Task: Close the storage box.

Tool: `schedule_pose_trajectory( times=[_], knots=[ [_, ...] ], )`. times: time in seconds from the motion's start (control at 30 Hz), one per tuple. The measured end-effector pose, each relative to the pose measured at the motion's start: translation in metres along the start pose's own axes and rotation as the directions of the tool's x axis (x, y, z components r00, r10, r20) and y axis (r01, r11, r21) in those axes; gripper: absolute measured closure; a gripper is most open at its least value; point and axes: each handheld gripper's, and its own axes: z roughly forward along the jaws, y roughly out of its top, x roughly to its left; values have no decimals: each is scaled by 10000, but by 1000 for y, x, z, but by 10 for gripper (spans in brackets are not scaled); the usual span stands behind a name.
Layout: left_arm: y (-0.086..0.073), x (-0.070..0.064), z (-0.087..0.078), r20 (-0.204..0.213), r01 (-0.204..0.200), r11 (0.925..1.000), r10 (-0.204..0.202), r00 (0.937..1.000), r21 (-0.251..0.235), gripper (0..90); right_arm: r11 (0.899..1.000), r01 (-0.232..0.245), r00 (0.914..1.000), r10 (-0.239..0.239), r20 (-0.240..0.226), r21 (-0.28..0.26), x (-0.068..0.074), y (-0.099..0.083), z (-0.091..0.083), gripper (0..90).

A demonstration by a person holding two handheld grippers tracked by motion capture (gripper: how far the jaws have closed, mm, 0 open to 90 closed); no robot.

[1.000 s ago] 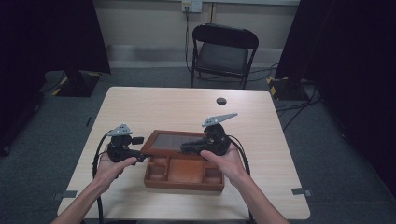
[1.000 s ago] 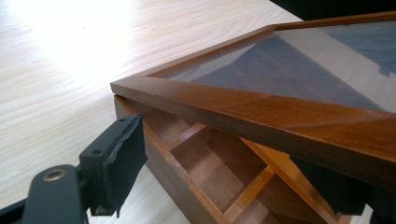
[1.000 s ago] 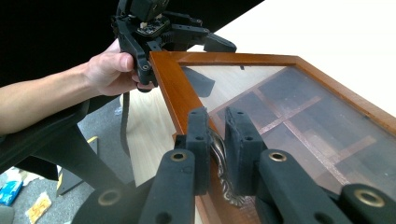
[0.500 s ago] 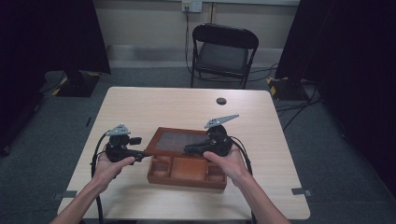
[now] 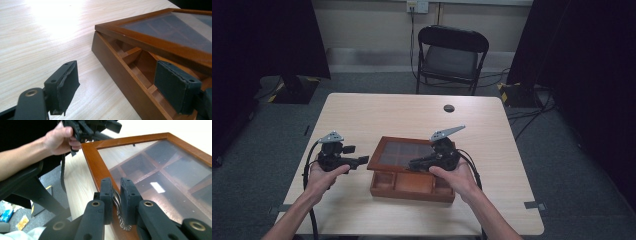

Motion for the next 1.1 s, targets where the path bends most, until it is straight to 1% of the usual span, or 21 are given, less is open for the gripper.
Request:
schedule_pose_trajectory(
  times=[0.17, 0.2, 0.23, 0.3, 0.4, 0.5, 0.67, 0.73, 0.87, 0.97, 1.03, 1.1],
  knots=[
    [0, 1, -2, 52, 17, 10000, -17, 10000, -82, 193, 9995, 42, 10000, -42, 23, 329, 1, -6, 4, 812],
    [-1, 1, -1, 14, -51, 10000, 51, 10000, -41, 192, 9992, 44, 10000, -46, 53, 385, 1, -7, 4, 811],
    [-1, 0, -1, -38, -29, 10000, 28, 10000, -19, 193, 9991, 81, 9999, -84, 69, 411, 1, -8, 4, 810],
    [-2, 0, 0, 4, -98, 9999, 98, 10000, 93, 193, 9989, 68, 9999, -72, 96, 455, 1, -10, 4, 809],
    [-1, 0, 1, 57, -92, 9999, 92, 9999, 80, 193, 9984, 141, 9997, -150, 175, 555, 2, -13, 5, 808],
    [-2, -1, 1, 8, -115, 9999, 115, 9999, 110, 193, 9975, 170, 9997, -182, 158, 685, 1, -17, 6, 807],
    [-2, -1, 2, 24, -89, 9999, 89, 10000, 116, 193, 9946, 207, 9995, -229, 199, 1020, 0, -24, 13, 807],
    [-2, -1, 2, -12, -158, 9998, 158, 9999, 152, 193, 9943, 224, 9995, -246, 199, 1047, 0, -24, 14, 808],
    [-2, -1, 3, 16, -141, 9997, 141, 9999, 213, 193, 9937, 182, 9996, -204, 194, 1108, 0, -26, 16, 809],
    [-2, -2, 3, 49, -128, 9997, 128, 9999, 201, 193, 9914, 150, 9998, -166, 107, 1300, -2, -31, 21, 810],
    [-2, -2, 3, 60, -154, 9996, 153, 9999, 227, 193, 9889, 142, 9998, -163, 133, 1480, -3, -33, 24, 811],
    [-2, -2, 3, 73, -181, 9995, 179, 9998, 245, 193, 9880, 129, 9998, -149, 119, 1542, -4, -35, 26, 812]
  ],
)
